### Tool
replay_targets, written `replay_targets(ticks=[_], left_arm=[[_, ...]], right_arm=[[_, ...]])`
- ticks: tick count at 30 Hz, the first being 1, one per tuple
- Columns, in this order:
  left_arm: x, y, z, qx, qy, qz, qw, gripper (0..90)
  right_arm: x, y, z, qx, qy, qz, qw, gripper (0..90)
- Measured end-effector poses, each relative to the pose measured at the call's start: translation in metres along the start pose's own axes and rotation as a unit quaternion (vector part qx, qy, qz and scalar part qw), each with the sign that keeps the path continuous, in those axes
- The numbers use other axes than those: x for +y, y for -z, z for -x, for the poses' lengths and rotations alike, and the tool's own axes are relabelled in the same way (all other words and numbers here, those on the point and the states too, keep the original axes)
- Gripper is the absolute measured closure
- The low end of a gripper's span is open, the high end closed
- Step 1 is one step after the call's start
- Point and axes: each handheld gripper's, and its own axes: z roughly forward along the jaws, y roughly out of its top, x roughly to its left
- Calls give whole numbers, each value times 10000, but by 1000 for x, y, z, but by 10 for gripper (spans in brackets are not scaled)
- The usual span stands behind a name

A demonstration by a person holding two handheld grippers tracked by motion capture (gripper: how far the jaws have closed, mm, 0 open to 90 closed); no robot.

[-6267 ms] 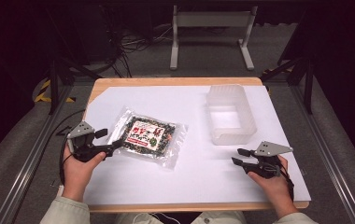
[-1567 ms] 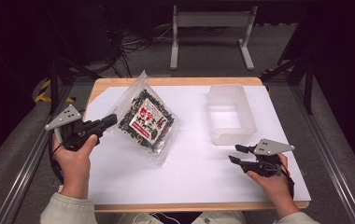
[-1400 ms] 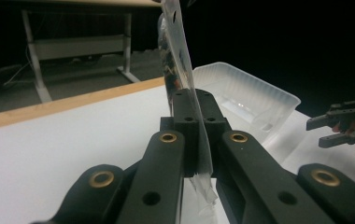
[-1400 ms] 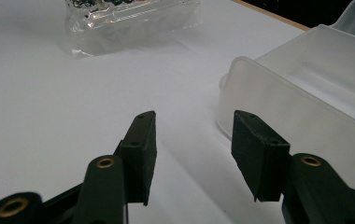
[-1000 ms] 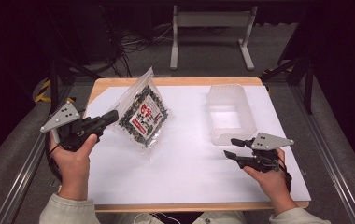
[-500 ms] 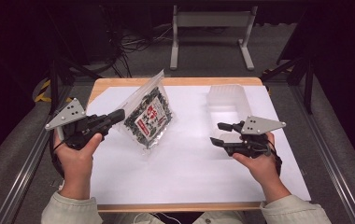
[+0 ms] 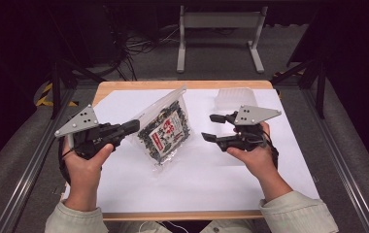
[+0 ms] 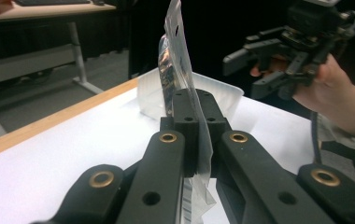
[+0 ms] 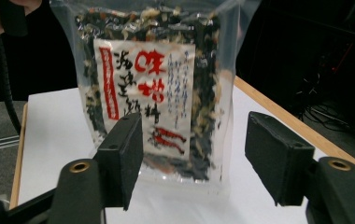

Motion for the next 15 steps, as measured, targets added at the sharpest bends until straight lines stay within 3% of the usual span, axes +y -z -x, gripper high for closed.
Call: replay_targets(ticks=[15], left_arm=[[3, -8, 13, -423, -188, -138, 9988, 896]], right_arm=[[14, -27, 7, 212, -7, 6, 9998, 283]])
